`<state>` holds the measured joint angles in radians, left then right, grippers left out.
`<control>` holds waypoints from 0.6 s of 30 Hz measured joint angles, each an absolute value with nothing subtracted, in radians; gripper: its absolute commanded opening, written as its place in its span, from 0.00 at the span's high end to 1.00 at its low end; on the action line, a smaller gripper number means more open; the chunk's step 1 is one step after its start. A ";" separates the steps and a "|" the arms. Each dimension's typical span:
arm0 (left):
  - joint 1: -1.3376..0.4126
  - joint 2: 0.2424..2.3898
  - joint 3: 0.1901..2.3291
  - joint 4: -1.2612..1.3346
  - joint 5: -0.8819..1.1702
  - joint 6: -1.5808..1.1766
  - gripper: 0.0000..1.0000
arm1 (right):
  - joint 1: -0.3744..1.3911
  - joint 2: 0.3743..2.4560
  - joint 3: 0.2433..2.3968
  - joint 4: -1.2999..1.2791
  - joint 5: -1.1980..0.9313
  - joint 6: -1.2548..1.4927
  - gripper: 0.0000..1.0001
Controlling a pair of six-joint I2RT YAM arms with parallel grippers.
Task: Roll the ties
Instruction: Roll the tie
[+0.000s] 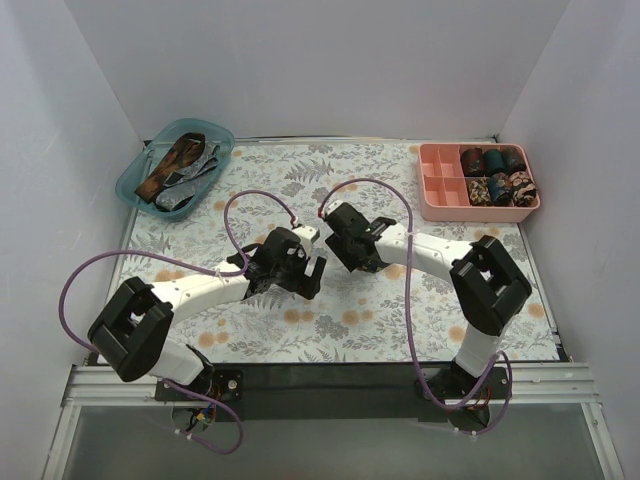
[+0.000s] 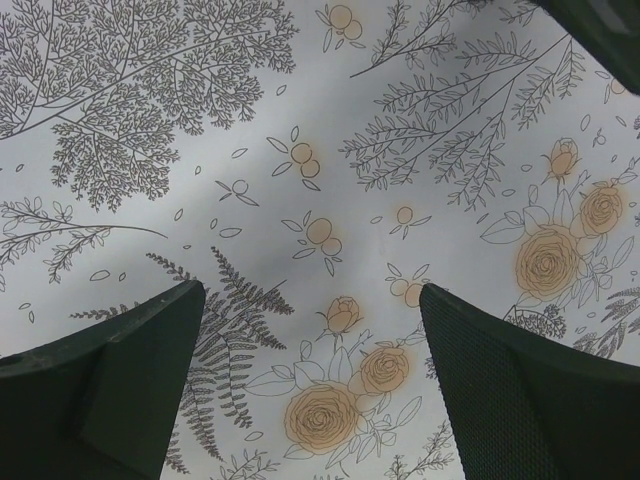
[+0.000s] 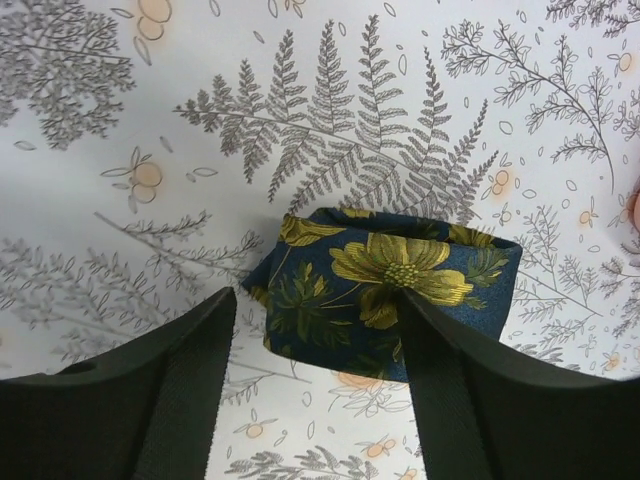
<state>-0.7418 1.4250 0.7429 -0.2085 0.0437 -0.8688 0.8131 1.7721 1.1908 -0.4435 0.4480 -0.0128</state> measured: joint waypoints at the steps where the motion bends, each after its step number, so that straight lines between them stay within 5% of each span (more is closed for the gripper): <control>1: -0.743 1.425 0.743 -0.206 0.043 -0.868 0.17 | 0.813 1.758 1.187 -0.446 0.437 -0.007 0.32; 10: -0.834 1.459 0.818 -0.193 0.006 -0.786 0.02 | 0.732 1.560 1.178 -0.488 0.316 0.027 0.04; 18: -0.887 1.674 1.062 -0.130 -0.001 -0.621 0.02 | 0.408 1.391 1.124 -0.499 0.100 0.111 0.01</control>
